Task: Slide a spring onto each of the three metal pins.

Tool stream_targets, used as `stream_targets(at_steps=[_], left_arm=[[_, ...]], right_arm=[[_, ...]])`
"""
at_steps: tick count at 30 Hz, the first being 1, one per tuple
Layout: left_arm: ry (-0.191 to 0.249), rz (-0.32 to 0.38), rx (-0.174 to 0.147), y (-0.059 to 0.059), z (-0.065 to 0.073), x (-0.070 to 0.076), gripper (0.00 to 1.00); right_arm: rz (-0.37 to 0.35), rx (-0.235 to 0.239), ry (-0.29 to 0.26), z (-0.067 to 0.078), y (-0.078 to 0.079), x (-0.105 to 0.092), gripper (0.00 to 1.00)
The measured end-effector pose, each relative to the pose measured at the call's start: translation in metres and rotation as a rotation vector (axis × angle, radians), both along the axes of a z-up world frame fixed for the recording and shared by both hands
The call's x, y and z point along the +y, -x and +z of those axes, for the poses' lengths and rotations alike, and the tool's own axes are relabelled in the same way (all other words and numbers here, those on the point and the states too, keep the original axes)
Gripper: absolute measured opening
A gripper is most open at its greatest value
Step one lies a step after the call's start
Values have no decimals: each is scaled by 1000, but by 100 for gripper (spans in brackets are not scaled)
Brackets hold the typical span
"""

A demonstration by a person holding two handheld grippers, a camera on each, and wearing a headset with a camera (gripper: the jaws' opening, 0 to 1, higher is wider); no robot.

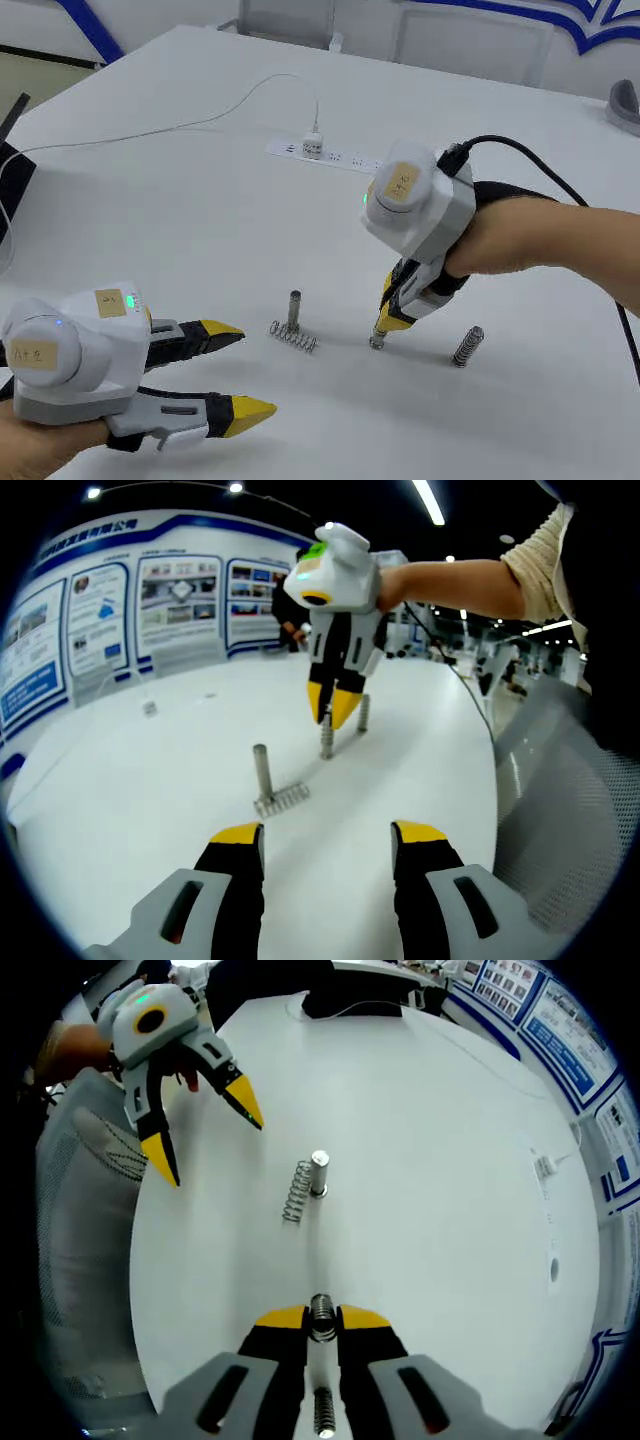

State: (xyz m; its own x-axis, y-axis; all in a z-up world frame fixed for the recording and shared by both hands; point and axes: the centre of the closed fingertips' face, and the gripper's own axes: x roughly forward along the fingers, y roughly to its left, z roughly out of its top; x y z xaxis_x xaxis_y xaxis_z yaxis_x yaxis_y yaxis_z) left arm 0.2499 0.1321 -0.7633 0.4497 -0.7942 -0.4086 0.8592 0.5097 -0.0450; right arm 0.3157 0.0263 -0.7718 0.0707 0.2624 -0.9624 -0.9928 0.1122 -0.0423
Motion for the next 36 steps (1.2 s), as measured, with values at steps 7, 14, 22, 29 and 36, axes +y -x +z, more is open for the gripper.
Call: stream_targets(at_steps=[7,14,22,29,36], left_arm=[[0,-1,3,1,-1,-1,52],[0,0,4,1,-1,-1,52],[0,-1,5,1,-1,-1,52],[0,-3,5,1,-1,-2,52],[-1,-5,3,1,0,-2,52]], right_arm=[[-9,13,9,-9,0,-3,13],[-10,18,6,-14,2,-2,13],[-7,18,11,-17,4,-3,14],[-4,11,-2,-15,4,-2,19],[-1,-10,-22,-10,4,5,23]])
